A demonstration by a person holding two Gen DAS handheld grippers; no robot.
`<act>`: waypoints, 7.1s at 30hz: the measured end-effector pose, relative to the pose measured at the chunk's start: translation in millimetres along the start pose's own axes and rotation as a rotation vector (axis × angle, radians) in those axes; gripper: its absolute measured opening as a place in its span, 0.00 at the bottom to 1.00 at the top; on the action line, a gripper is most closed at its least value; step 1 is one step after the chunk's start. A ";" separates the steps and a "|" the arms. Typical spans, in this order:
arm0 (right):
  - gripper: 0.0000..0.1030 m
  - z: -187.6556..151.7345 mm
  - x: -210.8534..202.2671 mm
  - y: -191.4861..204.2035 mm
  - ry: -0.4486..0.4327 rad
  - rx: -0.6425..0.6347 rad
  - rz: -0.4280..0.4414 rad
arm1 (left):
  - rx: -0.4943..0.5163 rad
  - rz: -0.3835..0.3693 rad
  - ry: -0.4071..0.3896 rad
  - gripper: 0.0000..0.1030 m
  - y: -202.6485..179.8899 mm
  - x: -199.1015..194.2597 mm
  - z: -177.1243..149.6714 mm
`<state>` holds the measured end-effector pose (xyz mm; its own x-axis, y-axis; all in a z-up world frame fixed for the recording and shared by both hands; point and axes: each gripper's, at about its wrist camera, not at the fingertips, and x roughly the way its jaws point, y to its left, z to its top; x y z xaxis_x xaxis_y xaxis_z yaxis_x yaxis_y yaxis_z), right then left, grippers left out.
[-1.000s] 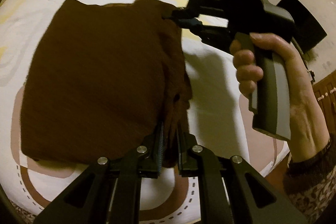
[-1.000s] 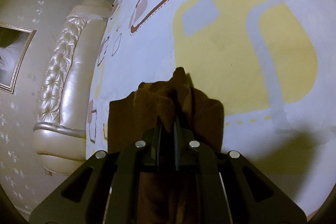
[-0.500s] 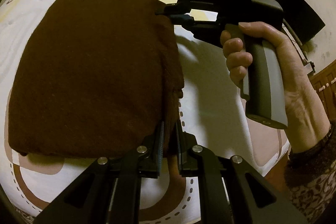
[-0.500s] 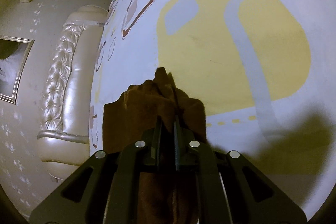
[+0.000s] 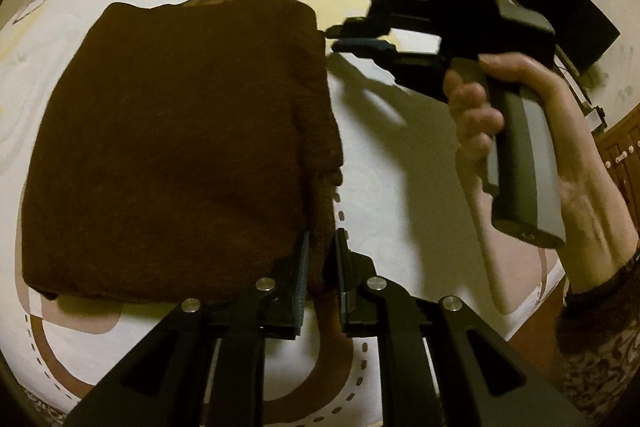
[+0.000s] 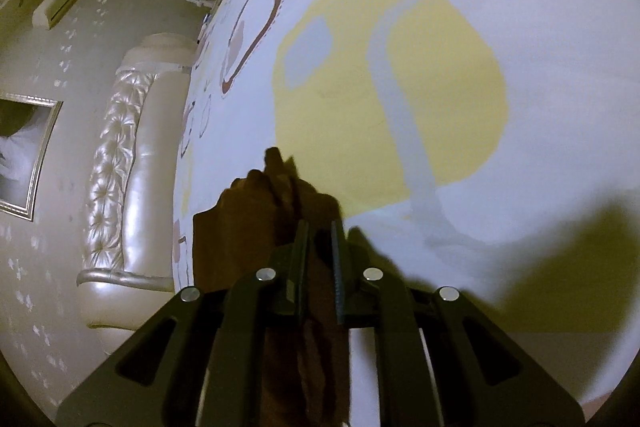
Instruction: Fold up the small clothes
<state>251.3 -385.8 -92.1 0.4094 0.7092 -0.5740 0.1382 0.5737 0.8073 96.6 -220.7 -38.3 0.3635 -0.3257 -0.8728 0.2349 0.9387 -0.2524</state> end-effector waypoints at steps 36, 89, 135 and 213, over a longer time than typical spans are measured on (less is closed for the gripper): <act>0.58 -144.8 -52.2 -14.0 0.047 0.013 0.135 | -0.304 -0.273 -0.120 0.53 200.6 -88.3 -42.5; 0.28 -159.4 3.1 6.1 0.103 -0.028 0.207 | -0.382 -0.397 -0.002 0.42 233.6 -55.0 -23.2; 0.26 -102.6 20.6 26.3 0.002 -0.169 0.133 | -0.235 -0.297 -0.090 0.25 243.1 -21.3 42.5; 0.37 -7.7 40.4 22.8 -0.049 -0.137 0.186 | -0.168 -0.194 -0.119 0.41 261.2 9.0 129.0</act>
<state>264.0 -341.0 -97.9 0.4602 0.7890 -0.4070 -0.0661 0.4876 0.8705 277.5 6.9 -58.1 0.4322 -0.5028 -0.7486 0.1613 0.8598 -0.4844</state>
